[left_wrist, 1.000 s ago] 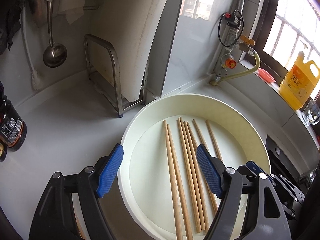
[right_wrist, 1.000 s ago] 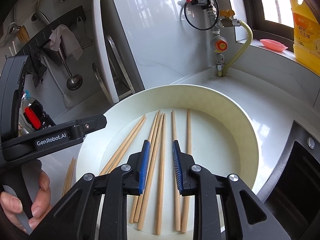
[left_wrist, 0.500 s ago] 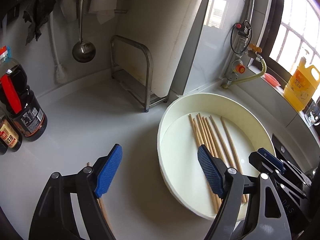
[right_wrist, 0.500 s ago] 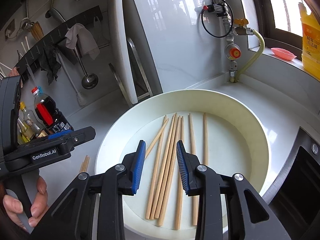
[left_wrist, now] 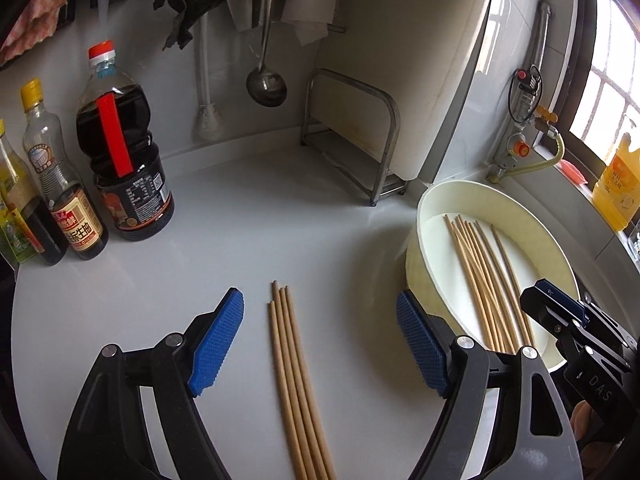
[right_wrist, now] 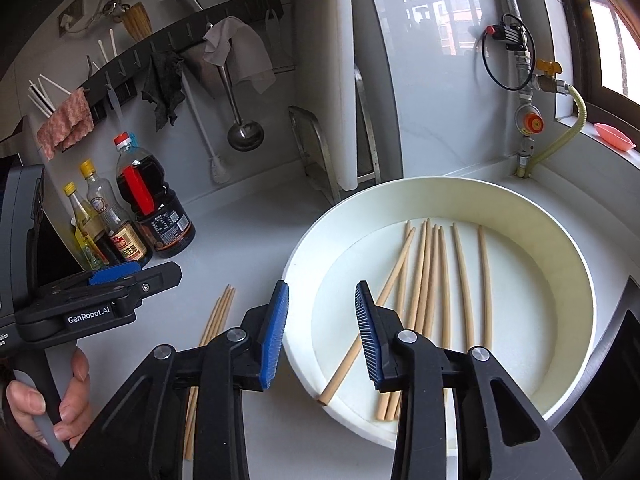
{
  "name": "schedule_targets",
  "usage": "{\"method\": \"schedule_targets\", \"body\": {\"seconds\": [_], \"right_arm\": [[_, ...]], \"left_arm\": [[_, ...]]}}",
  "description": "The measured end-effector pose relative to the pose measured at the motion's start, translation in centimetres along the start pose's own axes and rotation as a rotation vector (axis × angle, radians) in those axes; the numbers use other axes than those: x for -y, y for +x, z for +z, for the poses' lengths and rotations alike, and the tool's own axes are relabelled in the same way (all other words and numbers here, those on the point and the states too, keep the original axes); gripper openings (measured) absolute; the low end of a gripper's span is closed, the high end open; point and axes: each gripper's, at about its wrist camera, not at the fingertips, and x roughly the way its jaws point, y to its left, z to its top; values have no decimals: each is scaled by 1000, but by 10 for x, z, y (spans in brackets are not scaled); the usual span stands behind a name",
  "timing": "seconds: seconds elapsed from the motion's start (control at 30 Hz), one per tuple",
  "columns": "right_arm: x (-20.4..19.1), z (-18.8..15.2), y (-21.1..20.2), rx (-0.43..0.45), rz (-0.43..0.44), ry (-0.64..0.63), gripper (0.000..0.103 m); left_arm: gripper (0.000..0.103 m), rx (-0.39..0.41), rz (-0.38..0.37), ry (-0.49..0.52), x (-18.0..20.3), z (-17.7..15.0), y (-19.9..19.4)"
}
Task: Organize utensils
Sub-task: 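Withdraw both open tools from the basin back to the chopstick bundle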
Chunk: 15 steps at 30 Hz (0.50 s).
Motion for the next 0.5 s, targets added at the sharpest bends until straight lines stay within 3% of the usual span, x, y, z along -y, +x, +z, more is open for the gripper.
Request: {"method": "schedule_targets", "body": {"seconds": [0.5], "right_arm": [[-65, -28, 16, -72, 106, -114, 35]], "left_arm": [[78, -27, 87, -56, -82, -49, -9]]}}
